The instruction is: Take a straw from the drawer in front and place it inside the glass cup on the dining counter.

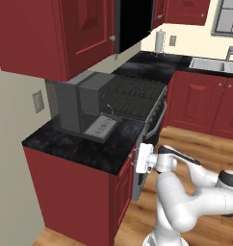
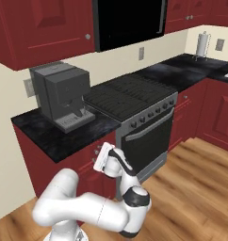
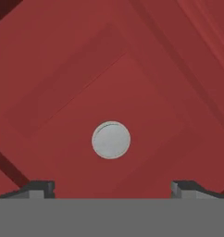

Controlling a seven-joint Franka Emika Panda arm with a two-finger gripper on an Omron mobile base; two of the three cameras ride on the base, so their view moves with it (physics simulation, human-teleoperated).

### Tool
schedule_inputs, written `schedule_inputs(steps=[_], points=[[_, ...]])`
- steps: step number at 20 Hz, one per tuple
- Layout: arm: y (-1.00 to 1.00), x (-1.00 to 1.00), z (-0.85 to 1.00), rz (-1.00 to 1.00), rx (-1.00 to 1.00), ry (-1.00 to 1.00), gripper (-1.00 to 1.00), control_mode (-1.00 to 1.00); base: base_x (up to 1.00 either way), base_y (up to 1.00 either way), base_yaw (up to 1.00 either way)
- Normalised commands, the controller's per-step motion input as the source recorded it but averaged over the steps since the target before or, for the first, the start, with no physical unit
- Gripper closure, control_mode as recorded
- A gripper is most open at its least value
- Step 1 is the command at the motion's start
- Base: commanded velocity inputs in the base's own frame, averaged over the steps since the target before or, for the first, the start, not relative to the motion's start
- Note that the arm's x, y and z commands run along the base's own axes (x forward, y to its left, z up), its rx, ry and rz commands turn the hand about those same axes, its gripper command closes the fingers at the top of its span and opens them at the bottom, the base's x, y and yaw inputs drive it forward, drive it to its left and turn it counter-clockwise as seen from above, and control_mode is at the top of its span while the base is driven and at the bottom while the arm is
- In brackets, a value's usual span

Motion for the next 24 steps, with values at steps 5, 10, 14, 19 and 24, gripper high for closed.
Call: schedule_inputs(steps=[5,10,14,19,24], points=[[0.04,0.14,-0.25,0.00,0.06,0.04,-1.00,-1.00,0.00,0.00,0.00],[0.07,0.17,-0.25,0.00,0.06,0.04,-1.00,-1.00,0.00,0.00,0.00],[0.07,0.23,-0.33,0.00,0.06,0.06,-1.00,-1.00,0.00,0.00,0.00],[0.02,0.21,-0.39,0.00,0.06,0.08,-1.00,-1.00,0.00,0.00,0.00],[0.01,0.19,-0.43,0.00,0.07,0.08,-1.00,-1.00,0.00,0.00,0.00]])
